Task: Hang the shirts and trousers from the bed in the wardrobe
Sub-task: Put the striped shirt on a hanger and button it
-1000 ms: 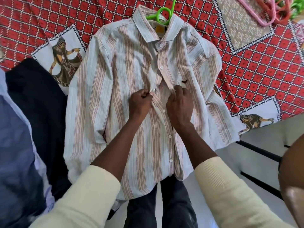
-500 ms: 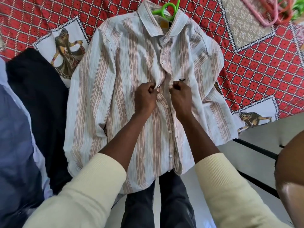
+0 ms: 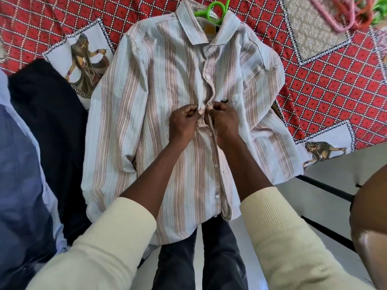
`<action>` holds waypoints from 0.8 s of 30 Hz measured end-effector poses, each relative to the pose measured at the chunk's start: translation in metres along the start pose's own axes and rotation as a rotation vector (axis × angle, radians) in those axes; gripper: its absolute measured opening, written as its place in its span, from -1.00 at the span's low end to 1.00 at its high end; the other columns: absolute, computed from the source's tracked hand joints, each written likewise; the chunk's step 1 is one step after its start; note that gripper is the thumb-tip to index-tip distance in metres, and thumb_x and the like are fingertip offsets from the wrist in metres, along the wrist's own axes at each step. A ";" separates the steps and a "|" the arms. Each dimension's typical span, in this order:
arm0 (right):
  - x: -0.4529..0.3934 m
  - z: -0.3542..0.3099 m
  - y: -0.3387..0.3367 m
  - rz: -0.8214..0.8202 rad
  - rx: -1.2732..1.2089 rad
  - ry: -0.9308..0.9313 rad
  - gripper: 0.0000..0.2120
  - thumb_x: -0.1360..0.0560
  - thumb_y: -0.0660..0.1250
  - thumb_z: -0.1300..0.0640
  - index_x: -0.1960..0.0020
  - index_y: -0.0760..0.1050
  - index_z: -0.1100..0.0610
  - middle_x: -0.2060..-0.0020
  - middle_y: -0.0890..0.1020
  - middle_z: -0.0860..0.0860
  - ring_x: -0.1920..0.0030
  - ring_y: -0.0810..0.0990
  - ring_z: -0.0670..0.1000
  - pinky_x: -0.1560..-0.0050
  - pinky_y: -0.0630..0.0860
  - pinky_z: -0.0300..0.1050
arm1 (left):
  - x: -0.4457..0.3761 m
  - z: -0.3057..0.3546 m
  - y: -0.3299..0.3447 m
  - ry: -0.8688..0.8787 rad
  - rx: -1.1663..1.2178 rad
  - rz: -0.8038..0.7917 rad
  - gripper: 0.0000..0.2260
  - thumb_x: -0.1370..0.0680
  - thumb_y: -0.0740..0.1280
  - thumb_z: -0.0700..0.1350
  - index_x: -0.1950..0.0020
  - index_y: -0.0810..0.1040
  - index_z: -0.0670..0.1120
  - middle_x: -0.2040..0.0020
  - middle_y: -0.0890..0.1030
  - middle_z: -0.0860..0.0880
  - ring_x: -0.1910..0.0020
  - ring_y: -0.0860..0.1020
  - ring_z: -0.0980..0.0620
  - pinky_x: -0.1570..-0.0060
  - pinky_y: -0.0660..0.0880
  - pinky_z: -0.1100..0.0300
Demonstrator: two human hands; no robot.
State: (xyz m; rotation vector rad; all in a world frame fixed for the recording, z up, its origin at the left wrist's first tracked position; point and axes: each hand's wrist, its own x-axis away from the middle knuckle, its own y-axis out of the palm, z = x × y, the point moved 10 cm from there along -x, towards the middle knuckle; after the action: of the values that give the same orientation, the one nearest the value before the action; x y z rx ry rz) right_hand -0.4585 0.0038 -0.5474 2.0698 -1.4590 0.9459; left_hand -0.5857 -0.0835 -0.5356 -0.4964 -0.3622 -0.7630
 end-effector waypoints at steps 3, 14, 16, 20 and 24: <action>-0.002 0.003 0.001 0.001 -0.012 0.017 -0.85 -0.48 0.32 0.38 0.16 0.59 0.18 0.33 0.60 0.11 0.31 0.54 0.06 0.31 0.48 -0.13 | 0.003 0.002 0.005 -0.008 0.038 0.011 -0.91 -0.54 0.43 -0.11 0.02 0.69 -0.09 0.30 0.64 0.09 0.37 0.56 0.23 0.30 0.50 0.23; 0.001 0.002 0.001 -0.026 -0.086 0.056 -0.91 -0.52 0.35 0.35 0.13 0.56 0.22 0.42 0.54 0.02 0.52 0.46 -0.15 0.49 0.38 -0.28 | 0.000 0.004 0.005 -0.063 -0.044 0.071 -0.90 -0.53 0.44 -0.10 0.07 0.71 -0.11 0.29 0.66 0.07 0.28 0.62 0.14 0.32 0.50 0.33; 0.001 0.000 0.001 -0.013 -0.070 0.052 -0.96 -0.51 0.35 0.36 0.07 0.57 0.27 0.41 0.54 0.02 0.53 0.45 -0.18 0.49 0.38 -0.31 | -0.001 0.005 0.004 -0.073 -0.044 0.068 -0.88 -0.52 0.44 -0.10 0.04 0.71 -0.13 0.24 0.67 0.03 0.23 0.65 0.10 0.25 0.53 0.28; -0.003 0.003 -0.001 0.007 -0.065 0.084 -0.87 -0.50 0.33 0.31 0.22 0.55 0.21 0.46 0.50 0.04 0.49 0.43 -0.07 0.46 0.34 -0.23 | -0.002 -0.002 0.004 -0.146 0.022 0.090 -0.88 -0.51 0.47 -0.10 0.02 0.71 -0.12 0.21 0.70 0.00 0.21 0.67 0.05 0.21 0.58 0.20; -0.006 0.006 -0.003 0.011 -0.090 0.131 -0.84 -0.49 0.29 0.29 0.26 0.54 0.24 0.44 0.53 0.09 0.45 0.45 -0.02 0.44 0.33 -0.20 | 0.000 -0.016 0.004 -0.305 0.213 0.095 -0.93 -0.45 0.52 -0.11 0.13 0.69 -0.07 0.24 0.71 -0.05 0.31 0.66 -0.01 0.32 0.59 0.11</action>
State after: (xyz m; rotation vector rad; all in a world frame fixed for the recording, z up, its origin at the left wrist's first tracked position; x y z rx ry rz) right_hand -0.4555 0.0045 -0.5557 1.9011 -1.4203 0.9823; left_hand -0.5807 -0.0900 -0.5495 -0.4259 -0.6910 -0.5487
